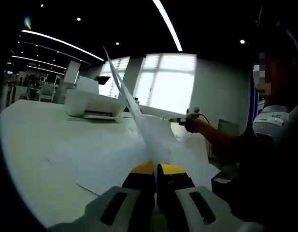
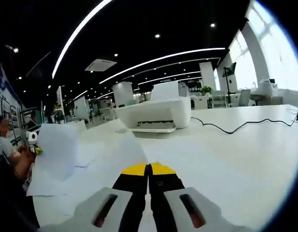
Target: Organize the stack of printing papers by aligning and flattening the scattered papers on the table
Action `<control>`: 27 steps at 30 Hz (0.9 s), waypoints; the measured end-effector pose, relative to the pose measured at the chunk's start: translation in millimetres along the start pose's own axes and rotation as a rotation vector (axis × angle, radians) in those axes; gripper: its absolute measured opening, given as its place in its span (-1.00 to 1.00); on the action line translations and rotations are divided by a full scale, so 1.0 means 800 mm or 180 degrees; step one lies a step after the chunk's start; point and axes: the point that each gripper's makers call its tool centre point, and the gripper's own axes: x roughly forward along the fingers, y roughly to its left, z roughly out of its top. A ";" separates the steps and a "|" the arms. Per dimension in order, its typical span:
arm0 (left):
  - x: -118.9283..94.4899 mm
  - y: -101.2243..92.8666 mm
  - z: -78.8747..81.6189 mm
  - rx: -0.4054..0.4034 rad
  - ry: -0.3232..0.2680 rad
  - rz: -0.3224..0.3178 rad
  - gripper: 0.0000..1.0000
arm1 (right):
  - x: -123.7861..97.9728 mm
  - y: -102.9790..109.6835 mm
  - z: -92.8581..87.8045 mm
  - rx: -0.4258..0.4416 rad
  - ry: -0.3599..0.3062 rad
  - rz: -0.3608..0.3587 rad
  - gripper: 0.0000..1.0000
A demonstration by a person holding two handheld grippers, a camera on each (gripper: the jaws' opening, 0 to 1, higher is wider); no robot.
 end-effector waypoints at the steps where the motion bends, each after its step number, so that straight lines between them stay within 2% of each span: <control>1: 0.000 0.000 0.000 0.0003 -0.0001 0.0001 -0.87 | -0.001 0.002 0.000 0.0004 0.0006 0.0003 -1.00; 8: -0.002 0.003 0.001 0.0021 -0.0002 0.0004 -0.87 | -0.025 0.016 -0.014 0.0070 0.0059 -0.0008 -1.00; 14: -0.003 0.003 0.001 0.0025 -0.0004 -0.0004 -0.87 | -0.062 0.025 -0.047 0.0258 0.0130 -0.0023 -1.00; 20: -0.002 0.002 0.001 0.0036 -0.0005 0.0001 -0.87 | -0.092 0.043 -0.072 0.0496 0.0089 0.0006 -1.00; 27: -0.002 0.003 0.001 0.0041 -0.0001 0.0005 -0.87 | -0.102 0.045 -0.097 0.0627 0.0156 -0.0040 -1.00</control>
